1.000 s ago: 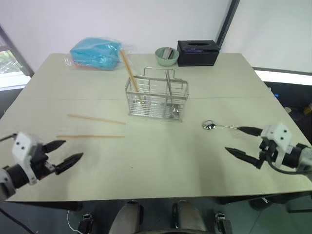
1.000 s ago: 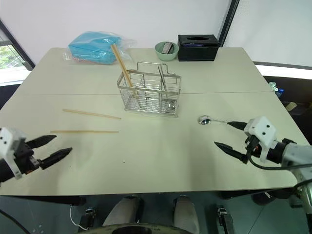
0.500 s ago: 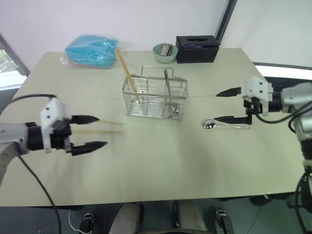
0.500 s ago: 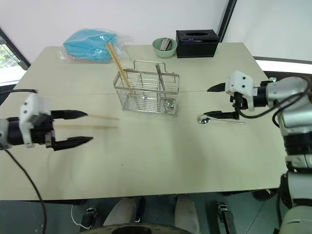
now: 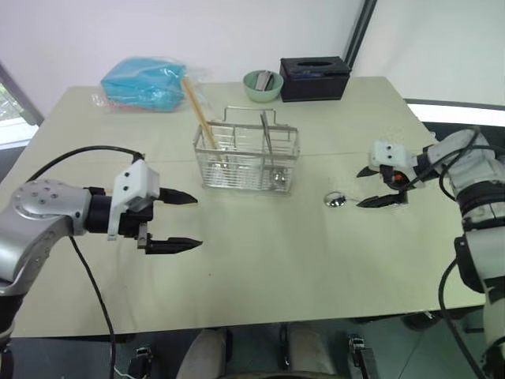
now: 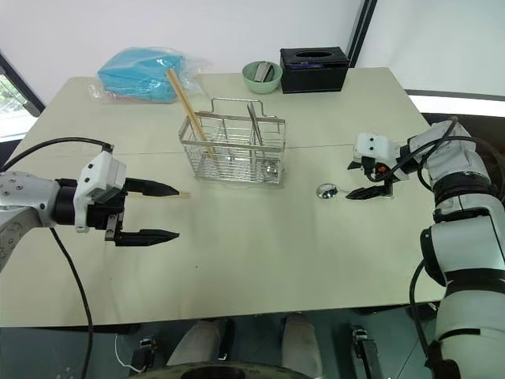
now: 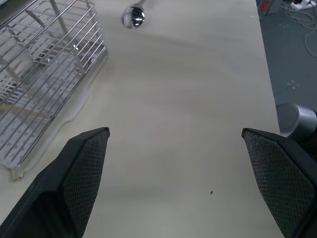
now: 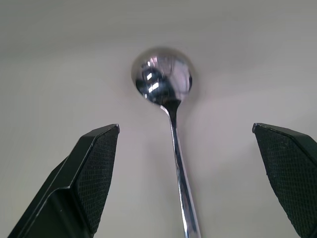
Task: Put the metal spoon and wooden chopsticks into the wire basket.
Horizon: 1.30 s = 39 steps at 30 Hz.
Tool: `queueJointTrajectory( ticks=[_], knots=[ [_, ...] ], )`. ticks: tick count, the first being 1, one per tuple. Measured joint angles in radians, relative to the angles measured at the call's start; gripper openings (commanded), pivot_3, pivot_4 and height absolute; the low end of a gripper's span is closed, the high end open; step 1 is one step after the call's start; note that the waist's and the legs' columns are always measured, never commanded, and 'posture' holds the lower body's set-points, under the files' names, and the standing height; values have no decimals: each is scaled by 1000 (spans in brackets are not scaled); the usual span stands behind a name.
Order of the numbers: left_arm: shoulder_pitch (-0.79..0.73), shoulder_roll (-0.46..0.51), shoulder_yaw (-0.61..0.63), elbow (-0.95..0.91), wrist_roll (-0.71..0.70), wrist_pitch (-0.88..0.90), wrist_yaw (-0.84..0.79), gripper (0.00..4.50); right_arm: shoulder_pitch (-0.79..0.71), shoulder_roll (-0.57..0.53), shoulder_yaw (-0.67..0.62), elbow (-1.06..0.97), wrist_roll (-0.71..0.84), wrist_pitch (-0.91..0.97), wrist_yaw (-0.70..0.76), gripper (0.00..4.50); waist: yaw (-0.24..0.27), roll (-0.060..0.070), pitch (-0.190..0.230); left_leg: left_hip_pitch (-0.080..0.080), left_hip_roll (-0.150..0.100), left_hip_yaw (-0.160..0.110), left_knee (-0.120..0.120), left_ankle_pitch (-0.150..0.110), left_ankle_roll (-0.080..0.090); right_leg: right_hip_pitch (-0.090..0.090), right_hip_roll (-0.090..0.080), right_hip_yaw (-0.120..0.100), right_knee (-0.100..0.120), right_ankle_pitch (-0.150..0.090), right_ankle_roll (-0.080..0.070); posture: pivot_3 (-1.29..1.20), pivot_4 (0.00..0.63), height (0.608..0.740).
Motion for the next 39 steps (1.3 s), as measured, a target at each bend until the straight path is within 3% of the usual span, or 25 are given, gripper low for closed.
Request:
queueJointTrajectory(
  ticks=[5, 6, 8, 15, 25, 31, 35, 39],
  knots=[
    [5, -2, 10, -37, -12, 20, 20, 4500, 0, 37, 4, 43, -47, -20, -84, 4436, 0, 0, 0, 0, 0, 0, 0, 0, -1, 0, 0, 1, 1, 0, 0, 0, 150, 654],
    [6, -2, 13, -38, -15, 22, 25, 4500, 0, 43, 3, 48, -50, -19, -100, 4220, 1, 0, 0, 0, 0, 0, 0, 0, -1, 0, 0, 1, 1, 0, 0, 0, 150, 654],
    [9, -2, 22, -38, -18, 25, 35, 4500, 0, 56, 3, 58, -61, -17, -127, 3603, 1, 0, 0, 0, 0, 0, 0, 1, -1, 0, 0, 1, 1, 0, 0, 0, 150, 654],
    [-4, -2, 51, -38, -40, 49, 63, 4500, 1, 76, 1, 73, -76, -3, -142, 53, 2, 0, 0, 0, -1, 0, 1, 1, -1, 1, 0, 1, 1, 0, 1, 0, 150, 654],
    [-31, -9, 52, -29, -40, 54, 82, 4500, 31, 66, -47, 55, -49, -45, -34, 14, 1, -1, -1, 2, 0, 0, 1, 1, -1, 2, 1, 1, 1, 1, 1, 0, 150, 654],
    [-43, -23, 60, -12, -40, 54, 101, 4500, 98, 53, -140, -192, 138, 10, 166, 14, -1, 0, 0, 2, 0, 0, 1, 1, -1, 2, 1, 1, 1, 4, 7, 0, 150, 654],
    [-45, -22, 92, 28, -30, 40, 103, 4500, 296, -45, -176, -818, 520, 439, 195, 14, 8, 2, 0, -1, 0, -3, 1, 1, -1, 0, 0, 1, 1, 4, 7, 0, 150, 654],
    [-73, -24, 92, 56, -17, 30, 103, 4500, 240, -18, -307, -1148, 808, 842, 87, 14, 8, 1, -1, -1, 0, -2, 2, 1, -1, 0, -1, 1, -1, 5, 4, 0, 150, 654]
  ],
)
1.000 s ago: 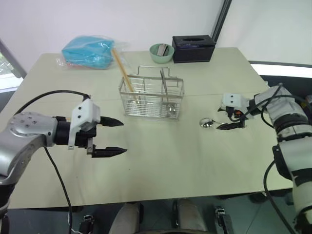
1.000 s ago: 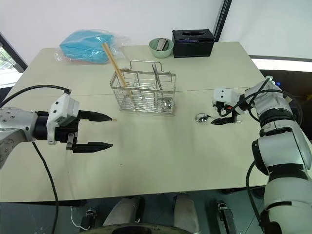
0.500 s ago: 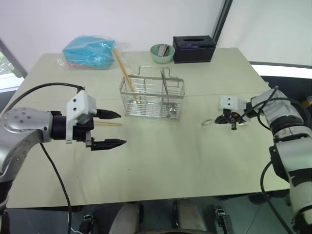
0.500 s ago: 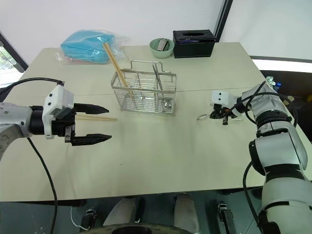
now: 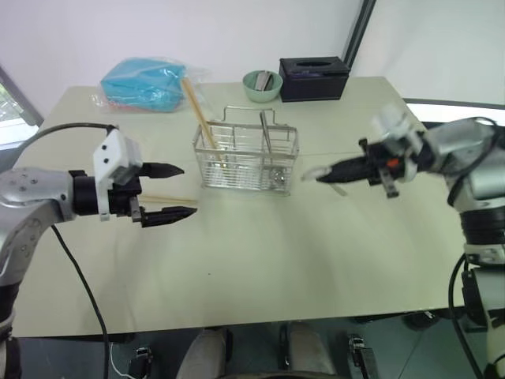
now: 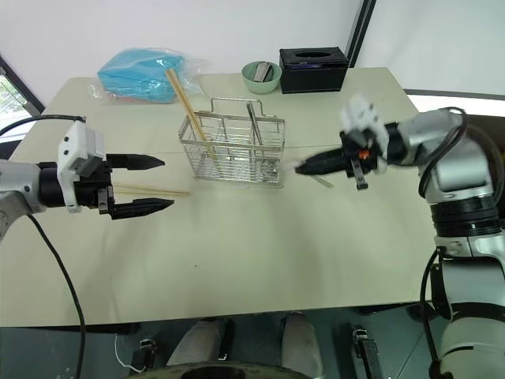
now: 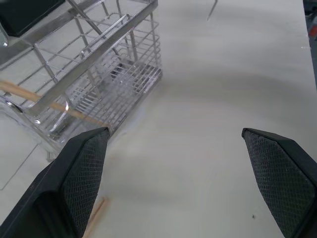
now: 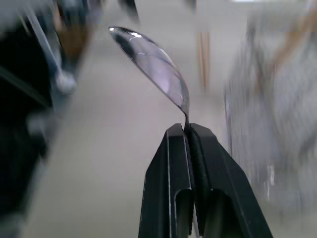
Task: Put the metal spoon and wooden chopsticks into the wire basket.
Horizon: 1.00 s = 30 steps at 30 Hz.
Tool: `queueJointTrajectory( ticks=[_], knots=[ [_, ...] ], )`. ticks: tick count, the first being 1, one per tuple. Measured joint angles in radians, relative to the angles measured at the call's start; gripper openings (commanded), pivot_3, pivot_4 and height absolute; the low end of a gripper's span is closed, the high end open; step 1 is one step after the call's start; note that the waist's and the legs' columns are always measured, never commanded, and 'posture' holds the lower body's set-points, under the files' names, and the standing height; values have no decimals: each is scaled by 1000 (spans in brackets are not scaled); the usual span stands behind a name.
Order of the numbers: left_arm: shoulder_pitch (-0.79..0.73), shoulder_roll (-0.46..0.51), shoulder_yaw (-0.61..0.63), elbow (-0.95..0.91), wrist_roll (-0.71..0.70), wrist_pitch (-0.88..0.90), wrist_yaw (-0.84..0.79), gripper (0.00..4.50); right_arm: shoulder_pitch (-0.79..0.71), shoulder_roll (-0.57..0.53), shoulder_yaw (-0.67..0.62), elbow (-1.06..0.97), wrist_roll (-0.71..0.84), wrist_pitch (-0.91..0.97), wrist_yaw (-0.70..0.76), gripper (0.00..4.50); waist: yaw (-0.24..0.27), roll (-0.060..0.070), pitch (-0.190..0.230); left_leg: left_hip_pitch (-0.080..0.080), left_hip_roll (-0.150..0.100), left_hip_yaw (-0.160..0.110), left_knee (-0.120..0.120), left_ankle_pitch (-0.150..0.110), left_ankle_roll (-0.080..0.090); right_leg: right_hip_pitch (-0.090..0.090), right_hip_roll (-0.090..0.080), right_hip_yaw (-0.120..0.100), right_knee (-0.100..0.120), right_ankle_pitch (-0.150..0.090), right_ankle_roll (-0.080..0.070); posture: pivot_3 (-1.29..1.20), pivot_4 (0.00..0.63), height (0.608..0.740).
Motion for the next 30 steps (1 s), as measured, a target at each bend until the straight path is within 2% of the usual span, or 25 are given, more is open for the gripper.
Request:
queueJointTrajectory(
  ticks=[3, 5, 10, 14, 20, 23, 29, 30],
  knots=[
    [-15, -3, -3, 25, 13, -16, -4, 4500, -104, 100, -91, -36, 138, 190, -175, 14, 1, -3, -2, 1, 0, 0, 1, 0, 0, 1, 0, 0, 0, -1, -4, 0, 150, 654],
    [-35, -7, -7, 43, 22, -20, -7, 4500, -170, 173, -131, -18, 185, 254, -289, 14, 1, -3, -2, 1, 0, 0, 1, 0, 0, 0, 0, 0, 0, 0, -4, 0, 150, 654],
    [-53, -17, -13, 59, 30, -32, -11, 4500, -233, 310, -187, 61, 157, 234, -561, 14, 2, -5, -3, 1, -1, 0, 0, 1, 0, -4, 1, 0, 2, 2, -1, 0, 150, 654],
    [-71, -22, -14, 63, 31, -32, -11, 4500, -201, 378, -152, 109, 69, 158, -671, 14, 0, -5, -3, -3, -1, 1, 0, 1, 0, -6, 0, 0, 2, 4, 0, 0, 150, 654],
    [-79, -27, -14, 64, 32, -31, -8, 4500, -111, 434, -124, 138, 7, 103, -732, 14, -2, -5, -3, -3, -1, 2, 0, 1, 0, -6, 0, 0, 2, 4, 0, 0, 150, 654],
    [-79, -27, -14, 64, 32, -30, -4, 4500, -52, 453, -121, 139, -2, 116, -764, 866, -3, -5, -3, -3, -1, 2, 0, 1, 0, -6, 1, 0, 2, 4, 0, 0, 150, 654],
    [-79, -27, -13, 63, 30, -29, -1, 4500, -7, 484, -123, 139, -37, 107, -854, 3784, -4, -5, -3, -1, 0, 1, 0, 2, -2, -6, 2, 0, 5, 4, 0, 0, 150, 654],
    [-79, -27, -12, 63, 30, -29, -1, 4500, -8, 483, -126, 139, -41, 101, -865, 3784, -5, -5, -3, -1, 0, 1, 0, 2, -2, -6, 4, 0, 5, 4, 0, 0, 150, 654]
  ],
)
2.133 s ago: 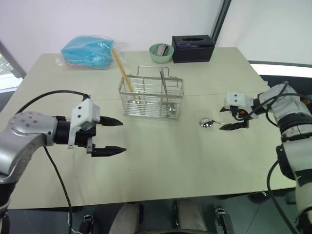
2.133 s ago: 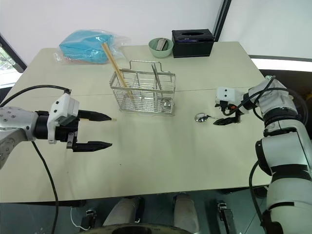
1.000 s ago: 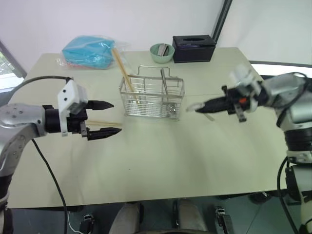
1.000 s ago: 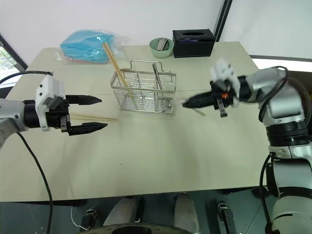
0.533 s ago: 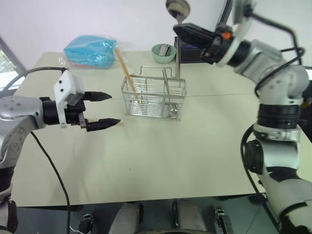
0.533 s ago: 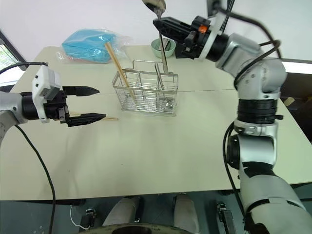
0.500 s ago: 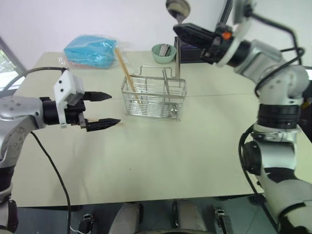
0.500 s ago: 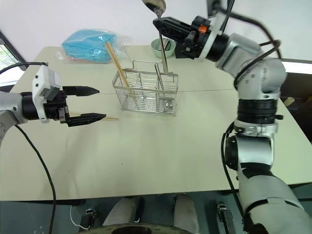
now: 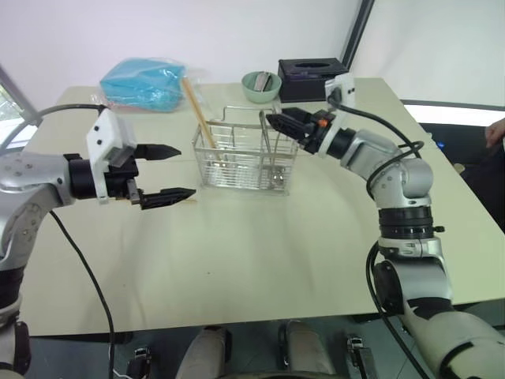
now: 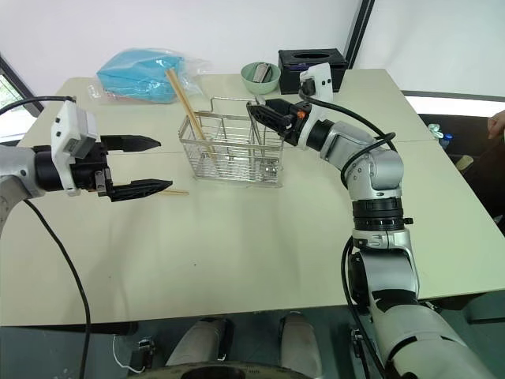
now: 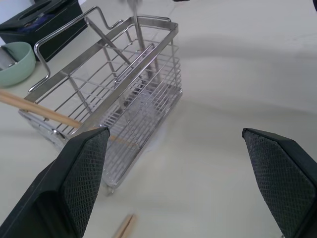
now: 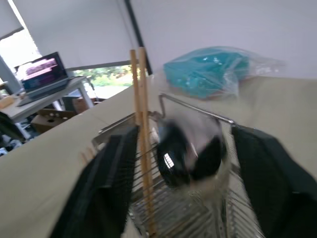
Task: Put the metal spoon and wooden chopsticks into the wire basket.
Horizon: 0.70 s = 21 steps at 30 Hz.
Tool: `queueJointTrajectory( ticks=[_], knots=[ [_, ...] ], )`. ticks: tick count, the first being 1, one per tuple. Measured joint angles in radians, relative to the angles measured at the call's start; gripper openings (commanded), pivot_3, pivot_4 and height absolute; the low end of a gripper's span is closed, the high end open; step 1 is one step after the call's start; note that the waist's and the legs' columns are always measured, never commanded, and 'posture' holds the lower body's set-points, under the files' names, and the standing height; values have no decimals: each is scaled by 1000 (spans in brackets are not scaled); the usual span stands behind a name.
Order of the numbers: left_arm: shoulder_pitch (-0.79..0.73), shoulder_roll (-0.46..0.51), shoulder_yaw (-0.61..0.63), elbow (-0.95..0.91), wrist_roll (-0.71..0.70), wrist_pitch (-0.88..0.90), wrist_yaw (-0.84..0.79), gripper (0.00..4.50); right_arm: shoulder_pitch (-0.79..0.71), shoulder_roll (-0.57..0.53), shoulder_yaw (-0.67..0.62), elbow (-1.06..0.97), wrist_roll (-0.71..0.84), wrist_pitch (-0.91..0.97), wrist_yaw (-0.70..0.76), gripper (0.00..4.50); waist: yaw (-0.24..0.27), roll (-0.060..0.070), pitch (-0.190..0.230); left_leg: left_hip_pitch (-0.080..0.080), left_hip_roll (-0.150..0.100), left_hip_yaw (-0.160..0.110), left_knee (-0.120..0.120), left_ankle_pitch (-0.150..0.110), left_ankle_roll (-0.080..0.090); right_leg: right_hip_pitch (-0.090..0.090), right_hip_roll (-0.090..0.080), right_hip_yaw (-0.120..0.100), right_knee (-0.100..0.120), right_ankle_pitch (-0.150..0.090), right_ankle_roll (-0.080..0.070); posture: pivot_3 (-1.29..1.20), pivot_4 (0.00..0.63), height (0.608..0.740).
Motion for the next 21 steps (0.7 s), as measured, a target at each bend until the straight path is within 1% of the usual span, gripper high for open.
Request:
queueJointTrajectory(
  ticks=[3, 7, 9, 12, 14, 16, 18, 21],
  knots=[
    [0, 2, 1, 6, 2, -1, -3, 4500, -16, -13, -19, 0, 3, -1, -6, 3784, 0, 0, 0, 0, 0, 0, 0, 0, 0, 0, 1, 0, 0, 0, 0, 0, 150, 654],
    [0, 36, 0, 57, 40, -25, -31, 4500, -39, -98, -45, -49, 37, 19, 50, 3784, 1, 0, 0, 0, 0, -1, -1, 0, 0, 0, 2, 0, 0, 0, 0, 0, 150, 654],
    [-1, 50, -7, 85, 73, -62, -61, 4500, -42, -138, -56, -93, 69, 33, 100, 3784, 1, 0, 0, 0, 0, 0, -1, 0, 0, 0, 1, 0, -1, 0, 0, 0, 150, 654],
    [4, 102, -52, 189, 156, -163, -143, 4500, -16, -269, -56, -224, 137, 57, 260, 3784, 4, 1, 1, -1, 0, 0, -1, 0, 0, 1, 1, 0, -2, 0, 0, 0, 150, 654],
    [2, 132, -81, 288, 218, -235, -193, 4500, 34, -359, -59, -317, 180, 61, 368, 3784, 3, 0, 0, 0, 1, 0, -1, -1, 1, 1, 2, -1, -3, 0, 0, 0, 150, 654],
    [-7, 145, -107, 379, 274, -316, -241, 4500, 107, -420, -55, -396, 199, 55, 457, 3784, 3, 0, 0, 0, 1, 1, -1, -1, 1, 2, 1, -1, -4, 0, 0, 0, 150, 654],
    [-41, 151, -155, 478, 339, -419, -294, 4500, 220, -479, -32, -475, 194, 30, 527, 3784, 4, -1, -1, 0, 2, 1, 0, -1, 1, 2, 1, -1, -3, 0, 0, 0, 150, 654],
    [-108, 147, -228, 652, 451, -589, -353, 4500, 382, -513, 12, -565, 154, -25, 571, 3784, 6, -1, -1, 1, 2, 2, 0, -1, 1, 3, 0, 0, -3, 0, 0, 0, 150, 654]
  ],
)
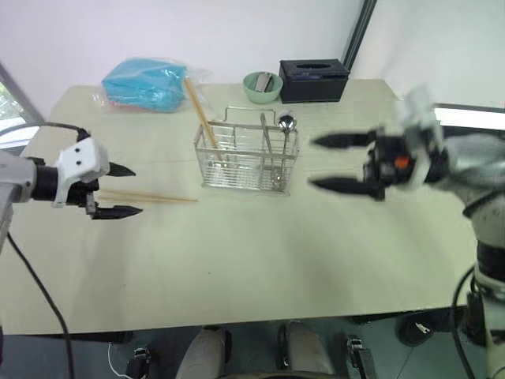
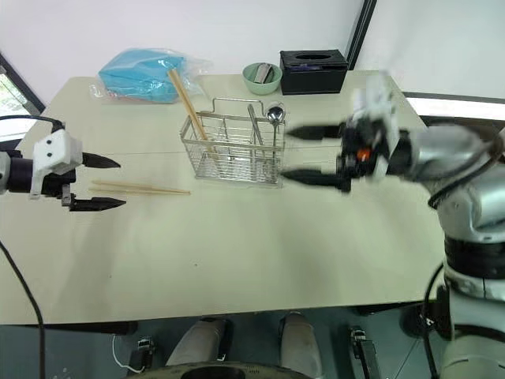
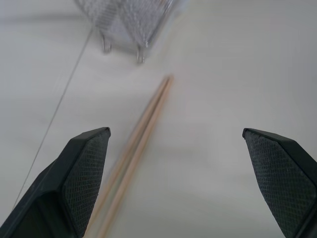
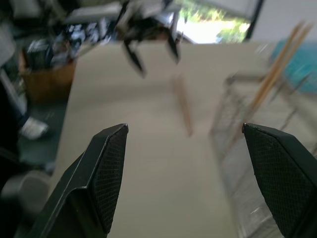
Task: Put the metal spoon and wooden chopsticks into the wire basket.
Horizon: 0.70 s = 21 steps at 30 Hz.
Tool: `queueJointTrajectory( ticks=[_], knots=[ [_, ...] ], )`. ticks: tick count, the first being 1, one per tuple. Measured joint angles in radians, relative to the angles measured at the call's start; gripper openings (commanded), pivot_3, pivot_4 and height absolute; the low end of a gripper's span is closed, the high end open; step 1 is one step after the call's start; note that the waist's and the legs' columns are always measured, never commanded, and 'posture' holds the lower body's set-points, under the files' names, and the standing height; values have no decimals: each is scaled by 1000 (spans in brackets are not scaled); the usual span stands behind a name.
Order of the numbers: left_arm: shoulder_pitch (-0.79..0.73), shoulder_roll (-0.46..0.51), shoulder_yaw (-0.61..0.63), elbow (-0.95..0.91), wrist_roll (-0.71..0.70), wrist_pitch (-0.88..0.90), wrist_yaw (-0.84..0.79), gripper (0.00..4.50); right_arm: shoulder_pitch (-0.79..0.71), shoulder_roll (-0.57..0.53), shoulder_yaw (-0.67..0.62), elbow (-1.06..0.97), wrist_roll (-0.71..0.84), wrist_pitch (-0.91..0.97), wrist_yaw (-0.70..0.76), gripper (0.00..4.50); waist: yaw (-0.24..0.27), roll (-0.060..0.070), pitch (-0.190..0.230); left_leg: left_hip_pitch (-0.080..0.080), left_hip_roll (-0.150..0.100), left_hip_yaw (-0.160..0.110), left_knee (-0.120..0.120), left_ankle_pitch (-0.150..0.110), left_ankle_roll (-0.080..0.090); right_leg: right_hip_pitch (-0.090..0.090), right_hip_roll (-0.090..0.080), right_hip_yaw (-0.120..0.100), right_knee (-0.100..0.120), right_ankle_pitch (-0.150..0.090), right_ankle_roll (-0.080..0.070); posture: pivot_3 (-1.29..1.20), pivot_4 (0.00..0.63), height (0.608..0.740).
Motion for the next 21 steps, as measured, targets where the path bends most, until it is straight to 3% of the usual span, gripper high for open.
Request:
queueJointTrajectory(
  ticks=[8, 21],
  knots=[
    [-178, -128, -146, 326, 186, -268, -68, 4500, 109, 13, -27, -96, -4, 0, -130, 3784, 1, -3, -2, -2, 0, -1, 2, 0, 0, -1, -1, 0, 0, 1, 1, 0, 150, 654],
    [-400, -322, -206, 716, 330, -350, -67, 4500, 222, 32, -137, -198, 99, 97, -362, 3784, 1, -4, -2, -2, -2, -1, 3, -1, 2, 0, -3, -2, 1, 2, 4, 0, 150, 654]
  ],
)
